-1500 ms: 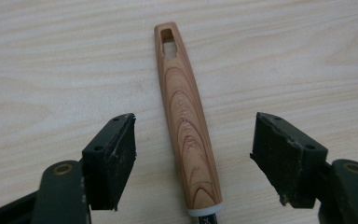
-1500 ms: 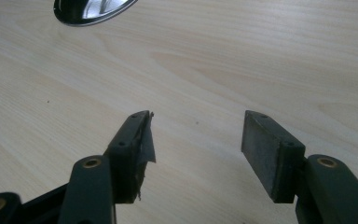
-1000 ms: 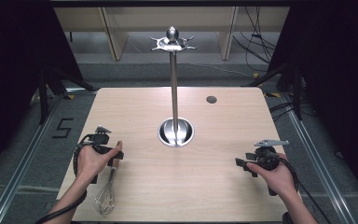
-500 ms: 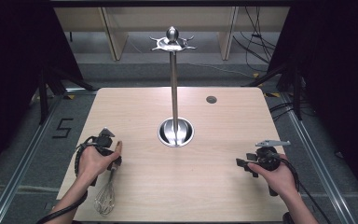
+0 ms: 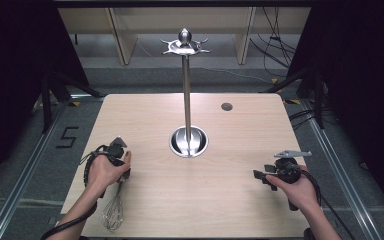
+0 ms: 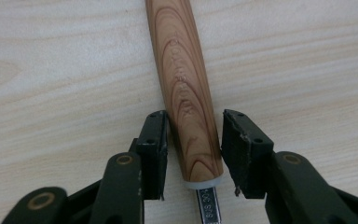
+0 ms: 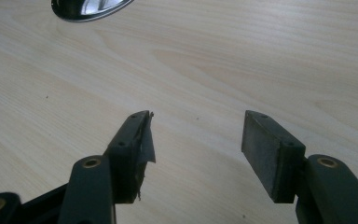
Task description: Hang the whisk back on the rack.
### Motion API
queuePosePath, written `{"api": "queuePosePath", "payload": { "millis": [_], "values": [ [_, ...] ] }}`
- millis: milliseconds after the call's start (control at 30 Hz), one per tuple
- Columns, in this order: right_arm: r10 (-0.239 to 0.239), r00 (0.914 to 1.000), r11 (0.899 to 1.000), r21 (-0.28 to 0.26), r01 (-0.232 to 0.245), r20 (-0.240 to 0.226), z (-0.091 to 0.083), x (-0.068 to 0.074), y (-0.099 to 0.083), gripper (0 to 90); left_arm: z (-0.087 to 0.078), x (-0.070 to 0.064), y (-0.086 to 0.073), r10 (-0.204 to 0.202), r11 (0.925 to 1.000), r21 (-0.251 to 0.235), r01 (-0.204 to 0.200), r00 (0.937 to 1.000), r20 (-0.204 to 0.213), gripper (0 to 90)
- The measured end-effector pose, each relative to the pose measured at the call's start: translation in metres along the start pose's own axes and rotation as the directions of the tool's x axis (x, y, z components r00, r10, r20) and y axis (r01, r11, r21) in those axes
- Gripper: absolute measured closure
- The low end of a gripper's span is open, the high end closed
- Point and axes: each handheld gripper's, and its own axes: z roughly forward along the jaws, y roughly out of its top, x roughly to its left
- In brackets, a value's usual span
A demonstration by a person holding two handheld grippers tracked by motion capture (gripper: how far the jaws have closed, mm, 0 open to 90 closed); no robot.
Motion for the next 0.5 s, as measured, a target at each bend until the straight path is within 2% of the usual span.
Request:
{"api": "queuePosePath", "payload": {
  "millis": [133, 300, 333, 367, 400, 433, 467, 500],
  "values": [
    [-0.01, 0.9999, 1.0, -0.005, 0.01, 0.002, 0.0, -0.0001, 0.0002, 43.0, 0.0016, 0.0011, 0.0004, 0.021, 0.9995, 0.024, -0.021, 0.9998, -0.003, 60.1],
    [-0.01, 0.9999, 1.0, -0.003, 0.01, 0.004, 0.0, -0.0002, 0.0001, 43.0, 0.0029, 0.0008, 0.0008, 0.021, 0.9992, 0.032, -0.021, 0.9998, 0.004, 62.6],
    [-0.012, 0.9999, 1.0, -0.003, 0.012, 0.003, 0.0, -0.0002, 0.0, 43.0, 0.0027, -0.001, 0.0003, -0.019, 0.9992, 0.034, 0.019, 0.9998, 0.007, 62.8],
    [-0.013, 0.9999, 1.0, -0.003, 0.013, 0.004, -0.0002, -0.0003, -0.0001, 43.0, 0.0026, -0.0006, 0.0003, -0.024, 0.9991, 0.036, 0.023, 0.9997, 0.007, 63.2],
    [-0.013, 0.9999, 1.0, -0.003, 0.013, 0.004, -0.0002, -0.0003, -0.0001, 43.0, 0.0026, -0.0006, 0.0003, -0.024, 0.9991, 0.036, 0.023, 0.9997, 0.007, 63.5],
    [-0.01, 0.9999, 1.0, -0.006, 0.01, 0.001, -0.0003, -0.0005, -0.0003, 43.0, 0.003, 0.0028, 0.0007, 0.006, 0.9996, 0.026, -0.006, 1.0, 0.006, 64.0],
    [-0.012, 0.9999, 1.0, -0.006, 0.012, 0.002, -0.0004, -0.0007, -0.0003, 43.0, 0.0027, 0.0031, 0.0006, 0.004, 0.9996, 0.029, -0.004, 1.0, 0.001, 64.5],
    [-0.014, 0.9999, 1.0, -0.008, 0.014, 0.003, -0.0005, -0.001, -0.0005, 43.0, 0.0031, 0.0004, -0.0005, -0.044, 0.9987, 0.027, 0.044, 0.999, 0.005, 65.2]
  ]
}}
